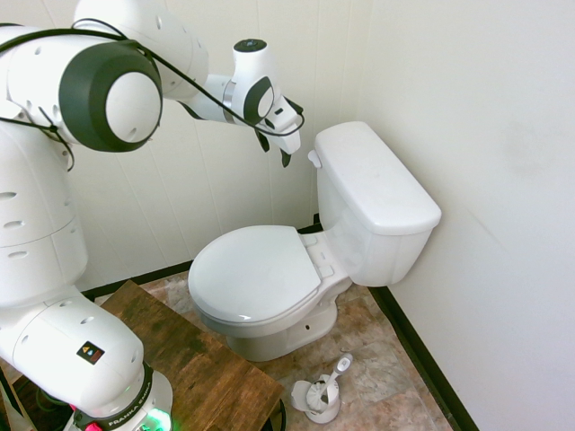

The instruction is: Flush the toilet

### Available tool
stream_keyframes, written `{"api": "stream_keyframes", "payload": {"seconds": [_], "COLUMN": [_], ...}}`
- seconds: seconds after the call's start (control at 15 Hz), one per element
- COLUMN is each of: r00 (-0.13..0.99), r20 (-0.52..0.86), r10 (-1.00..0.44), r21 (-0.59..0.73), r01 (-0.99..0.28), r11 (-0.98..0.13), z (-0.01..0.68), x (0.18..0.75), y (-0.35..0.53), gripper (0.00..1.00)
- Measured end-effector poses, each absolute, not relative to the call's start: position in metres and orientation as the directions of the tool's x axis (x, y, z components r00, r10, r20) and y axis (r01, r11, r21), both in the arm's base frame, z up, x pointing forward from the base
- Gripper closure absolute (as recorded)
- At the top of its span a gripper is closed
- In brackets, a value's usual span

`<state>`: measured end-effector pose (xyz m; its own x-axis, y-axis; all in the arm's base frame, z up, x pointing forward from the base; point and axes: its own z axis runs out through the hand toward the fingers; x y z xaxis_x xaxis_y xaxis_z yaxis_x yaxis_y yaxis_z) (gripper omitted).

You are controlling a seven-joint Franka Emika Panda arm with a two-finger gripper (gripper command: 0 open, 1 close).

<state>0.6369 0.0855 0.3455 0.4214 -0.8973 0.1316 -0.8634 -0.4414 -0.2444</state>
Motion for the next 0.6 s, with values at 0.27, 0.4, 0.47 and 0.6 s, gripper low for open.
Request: {"api": "stream_keyframes", "payload": {"seconds": [0.27, 0.4, 0.47, 0.6], "r00": [0.378, 0.348, 0.334, 0.303], "r20": [0.158, 0.176, 0.185, 0.207], "r10": [-0.912, -0.921, -0.924, -0.930], "r21": [-0.284, -0.306, -0.314, -0.323], "r01": [-0.868, -0.870, -0.871, -0.876], "r11": [-0.409, -0.387, -0.378, -0.357], "z": [0.331, 0.332, 0.331, 0.327], "x": [0.667, 0.678, 0.682, 0.690], "y": [0.084, 0.079, 0.076, 0.072], "gripper": [1.00, 1.00, 1.00, 1.00]}}
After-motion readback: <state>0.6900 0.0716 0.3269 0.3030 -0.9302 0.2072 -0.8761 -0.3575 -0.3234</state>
